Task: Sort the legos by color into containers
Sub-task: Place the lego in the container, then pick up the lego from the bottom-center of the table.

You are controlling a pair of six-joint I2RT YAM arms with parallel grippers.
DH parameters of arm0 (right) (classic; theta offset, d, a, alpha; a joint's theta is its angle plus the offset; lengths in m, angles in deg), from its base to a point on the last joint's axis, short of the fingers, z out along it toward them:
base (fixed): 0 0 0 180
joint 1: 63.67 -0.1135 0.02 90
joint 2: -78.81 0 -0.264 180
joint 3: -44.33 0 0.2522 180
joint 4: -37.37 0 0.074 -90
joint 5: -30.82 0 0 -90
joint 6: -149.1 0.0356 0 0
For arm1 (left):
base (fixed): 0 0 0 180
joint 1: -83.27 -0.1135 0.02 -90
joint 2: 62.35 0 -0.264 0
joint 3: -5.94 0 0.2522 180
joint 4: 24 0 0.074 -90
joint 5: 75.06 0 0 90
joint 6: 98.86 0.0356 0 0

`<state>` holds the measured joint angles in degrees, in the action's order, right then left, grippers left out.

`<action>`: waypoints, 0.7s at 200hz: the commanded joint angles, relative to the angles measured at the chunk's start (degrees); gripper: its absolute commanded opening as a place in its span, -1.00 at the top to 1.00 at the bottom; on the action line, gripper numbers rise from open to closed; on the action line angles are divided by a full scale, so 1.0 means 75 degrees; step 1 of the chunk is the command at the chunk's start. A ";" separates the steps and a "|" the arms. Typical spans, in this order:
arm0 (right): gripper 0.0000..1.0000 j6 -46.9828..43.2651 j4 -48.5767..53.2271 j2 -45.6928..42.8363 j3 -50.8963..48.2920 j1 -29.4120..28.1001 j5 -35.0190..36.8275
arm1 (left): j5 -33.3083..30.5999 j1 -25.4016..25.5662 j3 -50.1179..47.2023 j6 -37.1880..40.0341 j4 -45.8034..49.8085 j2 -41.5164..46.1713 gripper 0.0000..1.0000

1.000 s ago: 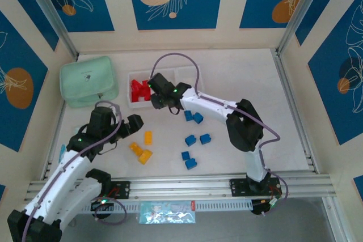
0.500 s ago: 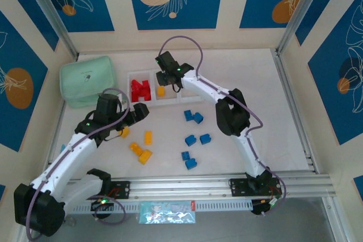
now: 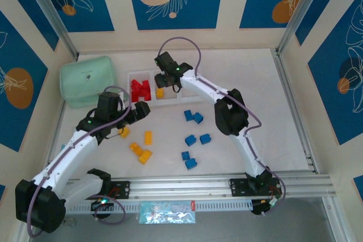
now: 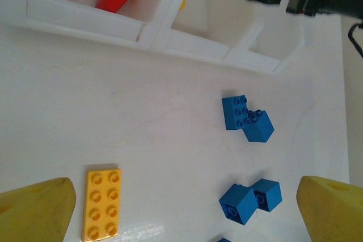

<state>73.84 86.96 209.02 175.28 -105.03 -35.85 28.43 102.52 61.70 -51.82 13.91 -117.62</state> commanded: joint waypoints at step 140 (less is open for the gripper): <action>-0.49 0.2261 -0.1154 -0.2409 -0.4171 -0.2218 -0.1519 | -0.0641 -0.0065 -0.0565 0.0069 0.2617 0.2810 -0.99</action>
<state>87.11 81.24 189.46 144.16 -120.12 -45.12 25.26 102.52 58.62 -50.59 30.65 -98.47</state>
